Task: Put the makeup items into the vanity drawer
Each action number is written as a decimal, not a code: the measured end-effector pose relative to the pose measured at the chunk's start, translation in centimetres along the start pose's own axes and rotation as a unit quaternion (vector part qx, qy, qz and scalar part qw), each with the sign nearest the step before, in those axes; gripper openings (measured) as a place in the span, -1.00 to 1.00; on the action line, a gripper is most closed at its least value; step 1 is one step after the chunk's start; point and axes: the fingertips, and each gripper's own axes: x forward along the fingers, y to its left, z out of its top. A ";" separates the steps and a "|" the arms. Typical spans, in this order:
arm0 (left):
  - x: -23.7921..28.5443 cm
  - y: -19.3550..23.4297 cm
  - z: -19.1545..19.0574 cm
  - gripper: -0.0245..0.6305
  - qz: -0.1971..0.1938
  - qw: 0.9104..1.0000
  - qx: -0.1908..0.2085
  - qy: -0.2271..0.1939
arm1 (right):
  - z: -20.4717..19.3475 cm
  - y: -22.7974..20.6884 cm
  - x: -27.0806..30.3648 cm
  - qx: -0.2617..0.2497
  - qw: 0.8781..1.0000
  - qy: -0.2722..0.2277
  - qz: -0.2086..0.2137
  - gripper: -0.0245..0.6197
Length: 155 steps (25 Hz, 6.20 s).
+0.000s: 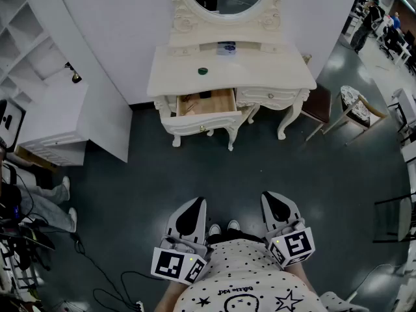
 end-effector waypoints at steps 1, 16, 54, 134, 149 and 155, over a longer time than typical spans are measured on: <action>0.1 0.1 0.1 -0.94 -0.001 1.000 0.000 -0.003 | 0.2 -0.1 0.1 -0.002 1.000 -0.001 -0.001 -0.90; -1.0 2.1 0.6 -0.94 0.006 1.000 -0.001 -0.009 | 0.5 1.5 1.3 -0.011 1.000 0.001 0.002 -0.90; 12.5 12.0 3.4 -0.94 0.056 0.998 -0.026 -0.002 | 4.8 -5.1 17.7 0.003 0.999 0.017 0.045 -0.90; 40.3 28.5 11.2 -0.94 0.083 0.996 -0.020 -0.024 | 11.6 -19.7 46.1 0.024 0.996 0.046 0.069 -0.90; 41.8 30.3 11.8 -0.94 0.065 0.998 -0.016 0.005 | 12.1 -20.2 48.0 0.036 0.997 0.047 0.040 -0.90; 41.5 31.3 11.7 -0.94 0.068 0.997 -0.021 0.006 | 12.1 -19.3 49.5 0.018 0.996 0.057 0.061 -0.90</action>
